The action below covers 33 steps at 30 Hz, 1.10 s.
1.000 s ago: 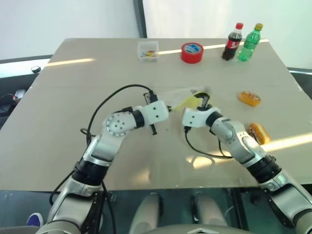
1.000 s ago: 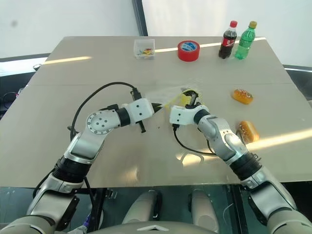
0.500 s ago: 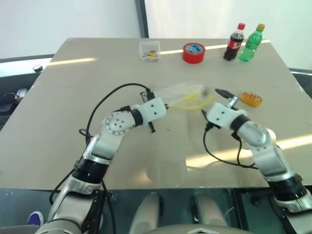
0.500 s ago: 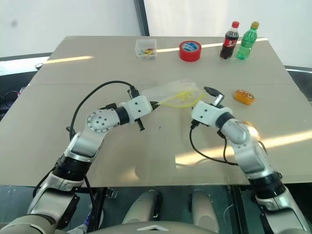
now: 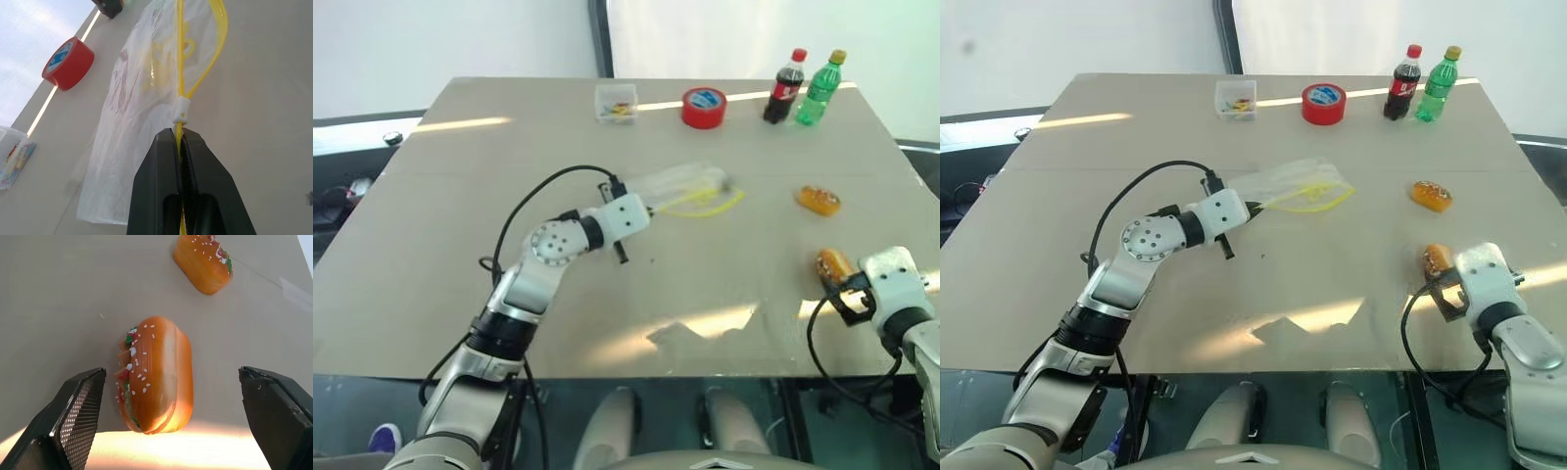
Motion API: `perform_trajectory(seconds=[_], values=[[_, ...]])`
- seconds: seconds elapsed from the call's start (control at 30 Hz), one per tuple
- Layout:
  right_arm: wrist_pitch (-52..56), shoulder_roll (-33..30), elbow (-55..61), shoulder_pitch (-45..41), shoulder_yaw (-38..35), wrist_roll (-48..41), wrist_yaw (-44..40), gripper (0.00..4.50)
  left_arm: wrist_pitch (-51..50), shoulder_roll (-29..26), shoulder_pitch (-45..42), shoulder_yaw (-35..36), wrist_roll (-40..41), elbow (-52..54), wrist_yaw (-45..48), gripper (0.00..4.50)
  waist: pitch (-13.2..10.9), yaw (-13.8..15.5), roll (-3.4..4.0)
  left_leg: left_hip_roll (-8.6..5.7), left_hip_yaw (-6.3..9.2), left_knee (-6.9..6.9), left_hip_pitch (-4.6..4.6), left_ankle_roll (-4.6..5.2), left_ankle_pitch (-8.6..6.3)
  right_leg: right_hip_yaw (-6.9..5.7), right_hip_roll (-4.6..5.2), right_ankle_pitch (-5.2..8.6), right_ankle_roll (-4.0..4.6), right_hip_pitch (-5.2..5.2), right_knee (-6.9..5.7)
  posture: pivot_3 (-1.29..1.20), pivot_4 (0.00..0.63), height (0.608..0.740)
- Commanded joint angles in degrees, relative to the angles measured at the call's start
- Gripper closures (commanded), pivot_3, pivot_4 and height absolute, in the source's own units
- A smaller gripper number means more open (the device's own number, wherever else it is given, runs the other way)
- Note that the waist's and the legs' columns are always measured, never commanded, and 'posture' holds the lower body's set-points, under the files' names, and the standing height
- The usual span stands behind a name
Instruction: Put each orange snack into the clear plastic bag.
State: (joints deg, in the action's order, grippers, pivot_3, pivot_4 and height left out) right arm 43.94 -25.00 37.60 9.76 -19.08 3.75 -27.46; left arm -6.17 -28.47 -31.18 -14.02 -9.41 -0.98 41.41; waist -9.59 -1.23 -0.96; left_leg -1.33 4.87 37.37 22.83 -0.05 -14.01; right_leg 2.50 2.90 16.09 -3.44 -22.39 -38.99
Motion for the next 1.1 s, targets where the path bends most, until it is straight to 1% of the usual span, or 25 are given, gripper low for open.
perform_trajectory(seconds=[0.03, 0.07, 0.13, 0.17, 0.2, 0.23, 0.33, 0.5, 0.57, 0.67, 0.77, 0.87, 1.03, 1.1], values=[[0.10, 1.12, -2.03, -0.39, -1.51, -2.42, 1.46, 0.43, 1.71, 0.11, -1.29, 0.25, 0.31, 0.68, 0.09, 4.50, 0.00, 0.22, 0.00, 0.00, 0.00, 0.00, 0.00, 0.00, 0.00, 0.00, 0.01, 0.00, 0.00, 0.00, 0.01, 0.00, 0.150, 0.740], [0.34, 1.40, -2.33, -0.66, -1.61, -3.20, 1.49, 0.59, 1.74, 0.15, -1.40, 0.32, 0.36, 0.60, 0.14, 4.50, 0.00, 0.29, 0.01, -0.01, 0.00, 0.00, 0.01, 0.00, 0.00, 0.00, 0.02, 0.00, 0.00, 0.00, 0.02, 0.00, 0.150, 0.740], [0.27, 1.54, -3.38, -1.17, -1.49, -4.60, 1.42, 1.37, 1.58, 0.31, -1.61, 0.43, 0.57, 0.50, 0.25, 4.50, 0.00, 0.32, 0.01, -0.02, -0.01, 0.00, 0.01, 0.00, 0.00, 0.01, 0.04, 0.00, 0.00, 0.01, 0.03, 0.00, 0.150, 0.740], [-0.18, 1.36, -4.25, -1.37, -1.23, -5.12, 1.36, 2.13, 1.53, 0.38, -1.68, 0.44, 0.63, 0.50, 0.28, 4.50, 0.00, 0.32, 0.01, -0.02, 0.00, 0.00, 0.01, 0.00, 0.00, 0.01, 0.04, 0.00, 0.00, 0.02, 0.04, 0.00, 0.150, 0.740], [-0.54, 1.20, -5.01, -1.58, -0.97, -5.48, 1.40, 2.34, 1.50, 0.44, -1.72, 0.44, 0.67, 0.49, 0.30, 4.50, 0.00, 0.32, 0.01, -0.02, 0.00, 0.00, 0.01, 0.00, 0.00, 0.01, 0.04, 0.00, 0.00, 0.02, 0.04, 0.00, 0.150, 0.740], [-1.03, 0.89, -5.67, -1.93, -0.58, -5.67, 1.39, 2.77, 1.40, 0.50, -1.70, 0.44, 0.71, 0.62, 0.34, 4.50, 0.00, 0.32, 0.01, -0.02, 0.01, 0.00, 0.01, 0.00, 0.00, 0.00, 0.03, 0.00, 0.00, 0.02, 0.04, 0.00, 0.150, 0.740], [-1.33, 0.36, -5.56, -2.93, -0.26, -6.57, 1.39, 3.75, 1.14, 0.50, -1.72, 0.58, 0.76, 0.77, 0.39, 4.50, 0.00, 0.29, 0.01, -0.02, 0.01, 0.00, 0.01, 0.00, 0.00, -0.01, 0.03, 0.00, 0.00, 0.03, 0.04, 0.00, 0.150, 0.740], [-0.09, -0.87, -1.05, -4.11, -0.92, -10.99, -0.57, 3.75, -0.12, 0.78, -1.76, 1.31, 1.57, 1.19, 0.58, 4.50, 0.00, 0.30, 0.01, -0.02, 0.02, 0.00, 0.01, 0.00, 0.00, -0.01, 0.03, 0.00, 0.00, 0.03, 0.04, 0.00, 0.150, 0.740], [2.27, -1.43, 3.35, -6.60, 1.49, -14.85, -2.47, 3.75, -0.49, 0.74, -1.65, 1.31, 1.74, 1.58, 0.71, 4.50, 0.00, 0.21, 0.01, -0.01, 0.01, 0.01, 0.01, 0.00, 0.00, 0.00, 0.03, 0.00, 0.00, 0.03, 0.04, 0.00, 0.150, 0.740], [4.52, -1.39, 5.10, -11.96, 7.26, -16.42, -1.80, 3.75, -0.31, 0.66, -1.52, 1.10, 1.59, 1.80, 0.70, 4.50, 0.00, -0.35, 0.02, 0.00, 0.03, 0.01, -0.02, 0.00, 0.00, -0.01, 0.00, 0.00, 0.00, 0.03, 0.02, 0.00, 0.150, 0.740], [5.41, -0.22, 2.72, -18.62, 14.07, -16.54, -0.58, 3.75, 0.35, 0.82, -1.39, 0.61, 1.40, 1.91, 0.95, 4.50, 0.00, -0.45, 0.01, 0.00, 0.11, 0.02, 0.00, 0.00, 0.00, -0.10, -0.02, 0.00, 0.00, 0.06, 0.05, 0.00, 0.150, 0.740], [4.69, -0.05, -2.66, -23.72, 19.26, -15.00, 0.15, 3.75, 1.17, 0.87, -1.15, 0.09, 1.36, 2.66, 1.37, 4.50, 0.00, -0.39, 0.01, -0.04, 0.10, 0.03, 0.02, 0.00, 0.00, -0.09, 0.04, 0.00, 0.00, 0.06, 0.08, 0.00, 0.150, 0.740], [0.81, -2.81, -10.30, -28.59, 23.55, -12.31, -1.29, 3.75, 2.67, 0.37, -0.50, -0.08, 1.08, 4.10, 1.85, 4.50, 0.00, -0.06, 0.01, -0.06, 0.12, 0.03, 0.06, 0.00, 0.00, -0.11, 0.09, 0.00, 0.00, 0.04, 0.11, 0.00, 0.150, 0.740], [0.21, -3.22, -12.32, -30.33, 23.95, -12.43, -1.80, 3.75, 3.56, 0.09, -0.04, -0.20, 1.01, 4.74, 2.19, 4.50, 0.00, 0.07, 0.01, -0.06, 0.11, 0.03, 0.08, 0.00, 0.00, -0.11, 0.09, 0.00, 0.00, 0.02, 0.11, 0.00, 0.150, 0.740]])
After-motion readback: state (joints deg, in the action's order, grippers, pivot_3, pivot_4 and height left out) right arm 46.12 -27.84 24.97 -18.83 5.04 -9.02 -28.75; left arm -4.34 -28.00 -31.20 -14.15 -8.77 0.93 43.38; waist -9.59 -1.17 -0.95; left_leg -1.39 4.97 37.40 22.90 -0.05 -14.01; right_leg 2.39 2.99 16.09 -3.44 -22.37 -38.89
